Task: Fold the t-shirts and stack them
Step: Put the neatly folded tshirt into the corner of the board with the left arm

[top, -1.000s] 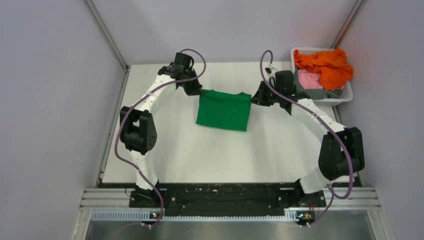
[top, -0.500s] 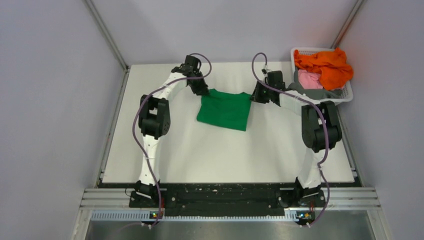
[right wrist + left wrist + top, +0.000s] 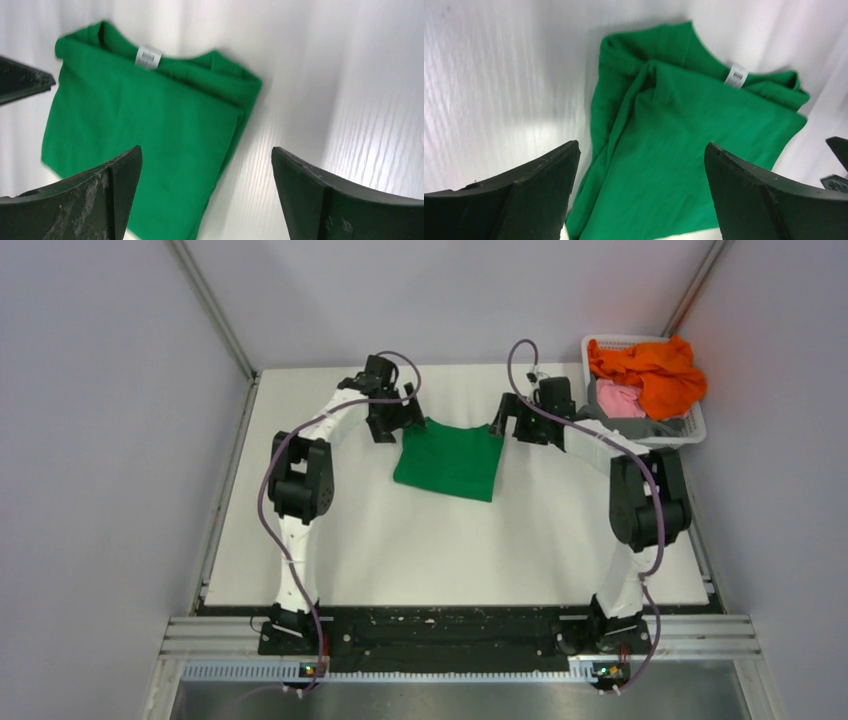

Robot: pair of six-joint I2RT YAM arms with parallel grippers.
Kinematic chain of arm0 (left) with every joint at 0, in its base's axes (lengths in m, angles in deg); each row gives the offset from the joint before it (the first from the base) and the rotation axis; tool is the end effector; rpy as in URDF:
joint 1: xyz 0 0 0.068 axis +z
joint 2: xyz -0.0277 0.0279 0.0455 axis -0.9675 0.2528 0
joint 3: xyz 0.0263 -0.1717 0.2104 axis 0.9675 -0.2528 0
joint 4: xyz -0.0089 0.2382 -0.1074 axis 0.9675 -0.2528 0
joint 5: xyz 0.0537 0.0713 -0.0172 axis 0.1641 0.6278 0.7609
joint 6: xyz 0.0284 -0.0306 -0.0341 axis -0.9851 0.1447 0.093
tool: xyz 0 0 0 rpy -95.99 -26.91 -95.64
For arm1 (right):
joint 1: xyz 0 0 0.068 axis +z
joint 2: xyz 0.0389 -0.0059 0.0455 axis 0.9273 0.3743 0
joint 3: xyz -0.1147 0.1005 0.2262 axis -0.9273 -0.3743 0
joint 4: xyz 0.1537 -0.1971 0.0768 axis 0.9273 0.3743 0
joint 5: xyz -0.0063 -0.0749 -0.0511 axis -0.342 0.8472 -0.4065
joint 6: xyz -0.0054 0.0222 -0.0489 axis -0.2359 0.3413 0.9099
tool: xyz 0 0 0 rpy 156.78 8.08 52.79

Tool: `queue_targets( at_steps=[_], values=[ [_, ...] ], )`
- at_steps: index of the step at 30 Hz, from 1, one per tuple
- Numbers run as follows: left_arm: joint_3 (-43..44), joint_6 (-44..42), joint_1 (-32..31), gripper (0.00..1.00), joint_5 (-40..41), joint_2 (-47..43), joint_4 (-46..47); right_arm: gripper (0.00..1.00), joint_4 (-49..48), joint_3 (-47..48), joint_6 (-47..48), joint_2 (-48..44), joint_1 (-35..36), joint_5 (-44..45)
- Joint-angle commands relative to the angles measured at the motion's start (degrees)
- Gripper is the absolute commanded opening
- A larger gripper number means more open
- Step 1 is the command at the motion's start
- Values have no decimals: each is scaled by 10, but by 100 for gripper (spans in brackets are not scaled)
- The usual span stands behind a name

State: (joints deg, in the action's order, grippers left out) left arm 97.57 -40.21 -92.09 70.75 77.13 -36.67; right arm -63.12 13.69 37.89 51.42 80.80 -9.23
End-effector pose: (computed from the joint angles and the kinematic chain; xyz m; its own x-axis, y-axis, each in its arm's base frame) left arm 0.4775 -0.1508 0.2039 -0.8707 -0.3502 -0.3453 -0.1705 0.8735 -0.4559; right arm 0.4187 0.1041 0.2040 -0.7351 0.1850 -0.6522 -0.1481 0.8950 0.4208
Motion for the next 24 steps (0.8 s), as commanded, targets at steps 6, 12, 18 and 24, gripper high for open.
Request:
queue_targets(
  at_steps=[6, 12, 18, 24],
  values=[
    [-78, -52, -1, 75, -1, -52, 2, 99, -1, -143, -28, -198, -5, -67],
    [-68, -65, -13, 46, -5, -11, -31, 99, 25, -196, -31, -275, -6, -38],
    [-58, -74, -13, 0, 46, 18, -54, 99, 50, -223, -23, -330, -6, -8],
    [-12, -76, 28, 0, 172, 28, -105, 99, 72, -221, -11, -352, -6, 6]
  ],
)
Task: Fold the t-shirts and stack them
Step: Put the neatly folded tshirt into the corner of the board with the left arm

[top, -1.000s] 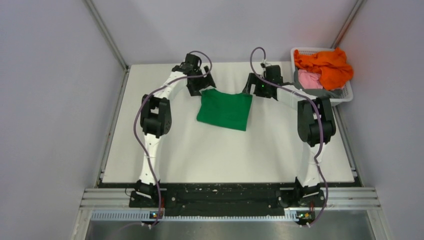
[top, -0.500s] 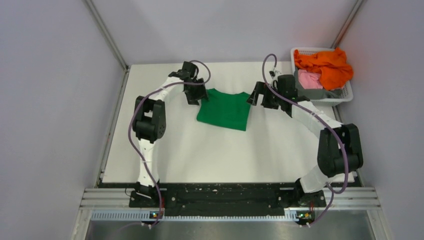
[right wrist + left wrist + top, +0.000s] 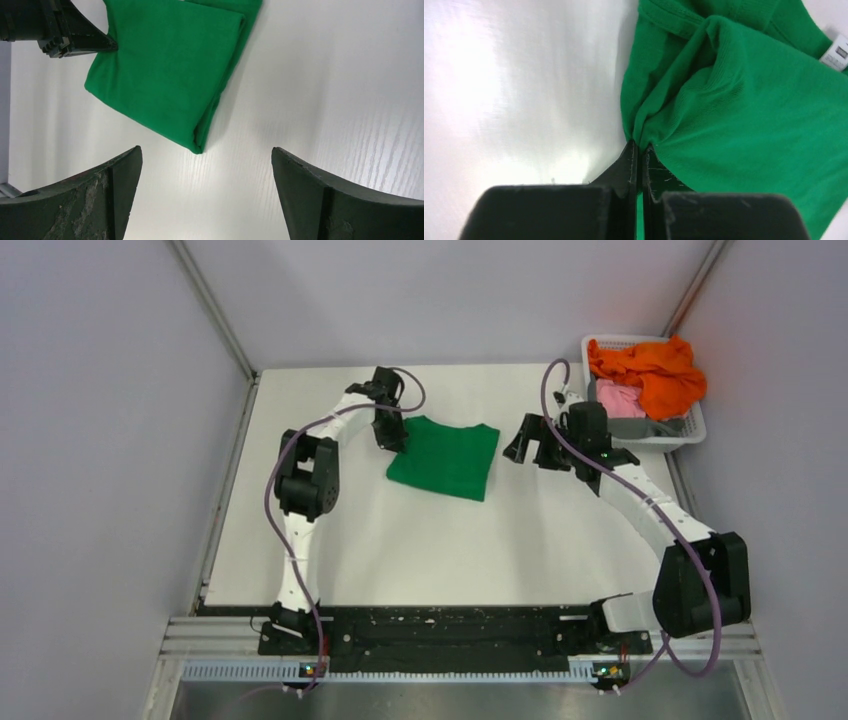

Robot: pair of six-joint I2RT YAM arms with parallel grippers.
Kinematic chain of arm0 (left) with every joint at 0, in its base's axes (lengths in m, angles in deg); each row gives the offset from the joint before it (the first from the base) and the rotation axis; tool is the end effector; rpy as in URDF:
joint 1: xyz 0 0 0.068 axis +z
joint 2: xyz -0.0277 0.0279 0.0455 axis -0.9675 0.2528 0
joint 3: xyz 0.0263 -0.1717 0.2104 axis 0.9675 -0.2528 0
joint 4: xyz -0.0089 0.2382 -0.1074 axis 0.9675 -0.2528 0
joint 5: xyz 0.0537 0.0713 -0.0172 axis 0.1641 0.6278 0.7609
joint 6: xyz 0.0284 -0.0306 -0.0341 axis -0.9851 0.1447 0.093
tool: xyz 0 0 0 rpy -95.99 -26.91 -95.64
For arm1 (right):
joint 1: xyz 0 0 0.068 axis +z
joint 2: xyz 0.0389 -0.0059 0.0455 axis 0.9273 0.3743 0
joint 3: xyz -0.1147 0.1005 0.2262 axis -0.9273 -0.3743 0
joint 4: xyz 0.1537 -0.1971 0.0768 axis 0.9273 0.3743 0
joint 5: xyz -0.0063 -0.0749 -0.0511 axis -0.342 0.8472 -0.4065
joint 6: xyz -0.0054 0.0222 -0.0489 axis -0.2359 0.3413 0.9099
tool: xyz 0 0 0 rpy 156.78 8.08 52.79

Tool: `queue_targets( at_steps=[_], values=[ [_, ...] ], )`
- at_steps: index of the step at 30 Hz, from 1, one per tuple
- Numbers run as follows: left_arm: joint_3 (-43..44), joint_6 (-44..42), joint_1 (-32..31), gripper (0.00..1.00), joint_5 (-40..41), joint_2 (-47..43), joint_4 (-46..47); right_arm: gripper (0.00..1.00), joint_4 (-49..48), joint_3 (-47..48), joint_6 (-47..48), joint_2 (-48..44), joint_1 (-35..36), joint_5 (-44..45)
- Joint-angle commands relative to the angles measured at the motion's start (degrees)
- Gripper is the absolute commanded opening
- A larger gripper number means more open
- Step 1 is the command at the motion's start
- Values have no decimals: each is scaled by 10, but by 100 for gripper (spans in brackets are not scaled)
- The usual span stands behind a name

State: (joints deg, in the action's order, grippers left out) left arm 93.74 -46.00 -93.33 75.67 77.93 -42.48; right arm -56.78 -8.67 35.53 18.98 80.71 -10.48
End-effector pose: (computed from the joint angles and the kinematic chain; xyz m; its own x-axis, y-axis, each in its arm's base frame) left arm 0.4589 -0.1530 0.1715 -0.9298 -0.2347 -0.2835 -0.1526 0.9468 -0.2833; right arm 0.2905 0.0754 0.2632 -0.7045 0.2286 -0.6719 -0.1589 0.8718 0.4633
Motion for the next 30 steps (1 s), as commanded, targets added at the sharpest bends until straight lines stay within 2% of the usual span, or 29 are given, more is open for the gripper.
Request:
queue_targets(
  at_steps=[1, 7, 9, 14, 17, 21, 24, 30],
  values=[
    [27, -19, 51, 0, 143, 14, -48, 99, 12, 3, 14, -29, -5, 22],
    [35, -47, 131, 0, 233, -1, -19, 99, 27, 7, 25, -35, -5, 42],
    [63, -71, 155, 0, 242, 17, -16, 99, 34, 14, 27, -30, -5, 37],
    [219, -121, 207, 0, 272, 97, -40, 99, 37, 21, 28, -17, -5, 36],
    [277, -145, 232, 0, 288, 130, -31, 99, 51, 32, 34, -6, -5, 39],
    [282, -148, 262, 0, 311, 136, 5, 99, 63, 47, 39, 3, -5, 50],
    [287, -145, 284, 0, 297, 139, 24, 99, 64, 50, 41, 7, -5, 50],
    [300, -165, 291, 4, 302, 144, 56, 99, 92, 61, 66, 18, -5, 57]
  ],
)
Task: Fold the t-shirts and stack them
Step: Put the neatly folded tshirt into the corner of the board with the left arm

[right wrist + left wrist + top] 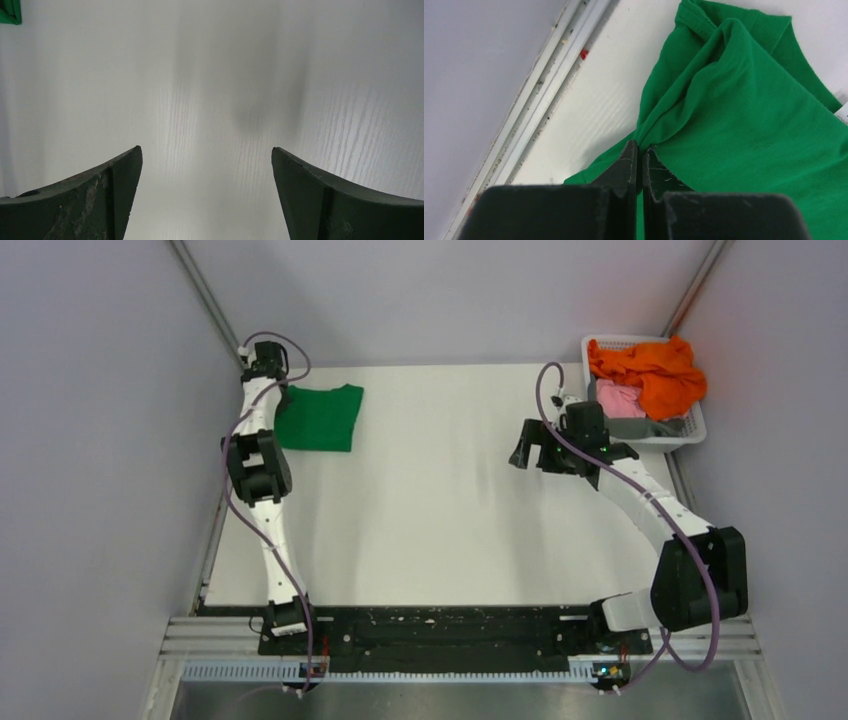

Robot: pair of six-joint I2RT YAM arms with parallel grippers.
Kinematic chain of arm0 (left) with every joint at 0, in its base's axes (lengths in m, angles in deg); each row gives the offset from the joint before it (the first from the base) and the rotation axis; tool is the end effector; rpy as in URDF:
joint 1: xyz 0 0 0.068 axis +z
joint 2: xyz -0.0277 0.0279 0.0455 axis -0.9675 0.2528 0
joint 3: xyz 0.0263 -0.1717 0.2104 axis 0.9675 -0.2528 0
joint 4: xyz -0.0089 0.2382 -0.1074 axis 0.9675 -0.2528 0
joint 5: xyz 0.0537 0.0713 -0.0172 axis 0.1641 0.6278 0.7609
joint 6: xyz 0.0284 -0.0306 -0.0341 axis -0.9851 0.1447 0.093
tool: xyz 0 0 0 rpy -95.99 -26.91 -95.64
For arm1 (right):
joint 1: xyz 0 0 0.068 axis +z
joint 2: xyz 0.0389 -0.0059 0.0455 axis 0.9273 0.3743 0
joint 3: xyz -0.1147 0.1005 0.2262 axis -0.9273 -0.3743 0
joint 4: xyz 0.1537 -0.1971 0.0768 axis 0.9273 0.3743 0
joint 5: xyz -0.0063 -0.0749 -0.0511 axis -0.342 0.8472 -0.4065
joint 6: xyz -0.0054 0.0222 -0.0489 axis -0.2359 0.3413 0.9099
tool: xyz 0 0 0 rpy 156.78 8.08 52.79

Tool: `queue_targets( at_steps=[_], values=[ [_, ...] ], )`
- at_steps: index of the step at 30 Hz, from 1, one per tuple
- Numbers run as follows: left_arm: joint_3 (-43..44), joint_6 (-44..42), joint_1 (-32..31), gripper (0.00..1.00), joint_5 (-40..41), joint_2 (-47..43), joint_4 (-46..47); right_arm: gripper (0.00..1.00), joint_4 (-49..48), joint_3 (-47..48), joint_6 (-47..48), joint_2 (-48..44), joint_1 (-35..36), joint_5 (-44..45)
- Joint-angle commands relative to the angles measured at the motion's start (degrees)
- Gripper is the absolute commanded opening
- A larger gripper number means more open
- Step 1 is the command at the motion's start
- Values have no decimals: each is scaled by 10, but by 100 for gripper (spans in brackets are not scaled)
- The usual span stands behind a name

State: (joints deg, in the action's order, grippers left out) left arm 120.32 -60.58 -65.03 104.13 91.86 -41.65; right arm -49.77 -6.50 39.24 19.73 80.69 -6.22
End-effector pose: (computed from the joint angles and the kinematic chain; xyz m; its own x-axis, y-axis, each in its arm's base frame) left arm 0.5393 0.1119 0.1943 -0.6518 -0.3824 -0.6550 -0.5944 0.7939 0.1280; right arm 0.2892 0.0723 0.2615 -0.7403 0.1672 -0.6512 -0.1186 0.9209 0.3713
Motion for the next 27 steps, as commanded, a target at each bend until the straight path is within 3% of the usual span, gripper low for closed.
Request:
queue_targets(
  at_steps=[1, 5, 6, 8, 10, 16, 23, 27],
  values=[
    [35, -18, 7, 3, 23, 5, 46, 99, 32, 44, 35, 16, -5, 25],
    [31, 5, 7, 0, 56, 1, 33, 99, 49, 54, 45, 19, -5, 33],
    [29, 6, 7, 3, 58, 0, 32, 99, 49, 54, 46, 18, -5, 31],
    [29, 5, 7, 18, 64, 0, 31, 99, 49, 52, 50, 16, -4, 30],
    [31, 6, 7, 24, 65, -1, 24, 99, 50, 51, 52, 15, -4, 29],
    [30, 14, 7, 95, 84, -3, 5, 99, 49, 51, 50, 20, -4, 4],
    [14, 19, 7, 99, 77, -11, 6, 99, 48, 49, 53, 29, -5, -23],
    [-124, 34, 6, 99, 50, -90, 83, 99, 48, 48, 53, 37, -4, -37]
  ],
)
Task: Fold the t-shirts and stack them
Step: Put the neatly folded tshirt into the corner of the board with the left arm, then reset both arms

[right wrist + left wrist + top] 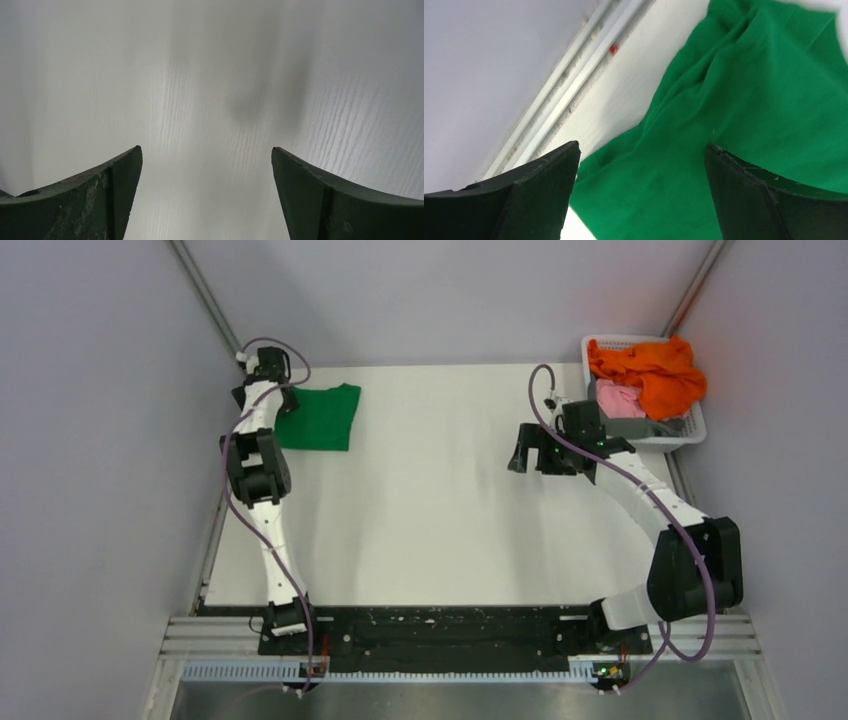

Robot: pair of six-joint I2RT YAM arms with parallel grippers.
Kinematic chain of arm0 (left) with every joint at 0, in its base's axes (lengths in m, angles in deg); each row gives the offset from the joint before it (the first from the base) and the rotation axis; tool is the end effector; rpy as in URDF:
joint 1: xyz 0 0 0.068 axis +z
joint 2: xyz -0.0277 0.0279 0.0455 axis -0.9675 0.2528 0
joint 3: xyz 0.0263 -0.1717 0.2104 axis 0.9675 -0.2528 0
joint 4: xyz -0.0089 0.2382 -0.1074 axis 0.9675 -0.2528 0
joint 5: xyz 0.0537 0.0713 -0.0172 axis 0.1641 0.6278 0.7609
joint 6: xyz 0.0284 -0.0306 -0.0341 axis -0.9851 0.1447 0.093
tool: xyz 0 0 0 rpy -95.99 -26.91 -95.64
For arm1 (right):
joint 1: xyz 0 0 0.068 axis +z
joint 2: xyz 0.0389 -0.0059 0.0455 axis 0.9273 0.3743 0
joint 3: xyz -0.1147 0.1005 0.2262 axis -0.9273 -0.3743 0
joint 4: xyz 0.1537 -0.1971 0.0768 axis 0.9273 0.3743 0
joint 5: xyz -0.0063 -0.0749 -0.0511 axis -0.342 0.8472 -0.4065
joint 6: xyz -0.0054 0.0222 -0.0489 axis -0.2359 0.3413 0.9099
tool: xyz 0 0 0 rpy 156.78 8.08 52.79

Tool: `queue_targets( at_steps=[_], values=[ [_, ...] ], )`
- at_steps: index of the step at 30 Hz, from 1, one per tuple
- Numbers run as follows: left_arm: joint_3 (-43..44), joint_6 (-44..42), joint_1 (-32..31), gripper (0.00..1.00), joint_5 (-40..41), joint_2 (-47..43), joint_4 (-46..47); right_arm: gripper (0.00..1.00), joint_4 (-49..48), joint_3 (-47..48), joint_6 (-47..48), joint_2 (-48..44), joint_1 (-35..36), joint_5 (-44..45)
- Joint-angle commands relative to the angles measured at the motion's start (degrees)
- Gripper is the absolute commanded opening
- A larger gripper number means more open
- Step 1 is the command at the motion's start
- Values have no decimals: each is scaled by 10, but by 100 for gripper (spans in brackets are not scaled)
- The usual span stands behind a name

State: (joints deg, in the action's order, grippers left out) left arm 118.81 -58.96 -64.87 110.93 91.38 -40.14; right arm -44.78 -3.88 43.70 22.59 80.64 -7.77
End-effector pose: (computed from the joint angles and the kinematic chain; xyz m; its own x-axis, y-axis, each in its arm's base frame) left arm 0.5369 0.1169 0.1936 -0.6116 -0.3863 -0.6904 -0.6666 0.7216 0.1869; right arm 0.2946 0.0742 0.2559 -0.7904 0.0804 -0.6073 -0.1623 0.9285 0.3341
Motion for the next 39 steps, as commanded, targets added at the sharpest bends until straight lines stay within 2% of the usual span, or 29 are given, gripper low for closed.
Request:
queue_targets(
  at_steps=[1, 4, 6, 15, 19, 24, 27, 32, 39],
  values=[
    [-161, 19, 4, 99, -27, -121, 105, 99, -3, 21, 9, 9, -4, -22],
    [-309, 31, 3, 99, -45, -227, 211, 99, -6, 17, 9, 9, -3, -27],
    [-382, 34, 1, 99, -56, -284, 236, 99, -9, 16, 9, 7, -3, -32],
    [-576, 126, -18, 99, -74, -448, 179, 99, -39, -18, 12, -33, -3, -21],
    [-653, 138, -72, 99, -54, -563, 141, 99, -62, -56, -5, -78, -3, 31],
    [-794, 146, -185, 99, -144, -741, 183, 99, -112, -142, -44, -156, -3, 91],
    [-837, 175, -224, 99, -154, -794, 165, 99, -125, -193, -81, -197, -3, 135],
    [-875, 190, -233, 99, -196, -843, 118, 99, -130, -246, -120, -257, -4, 196],
    [-885, 198, -234, 99, -237, -872, 117, 99, -173, -292, -156, -306, -3, 193]
  ],
)
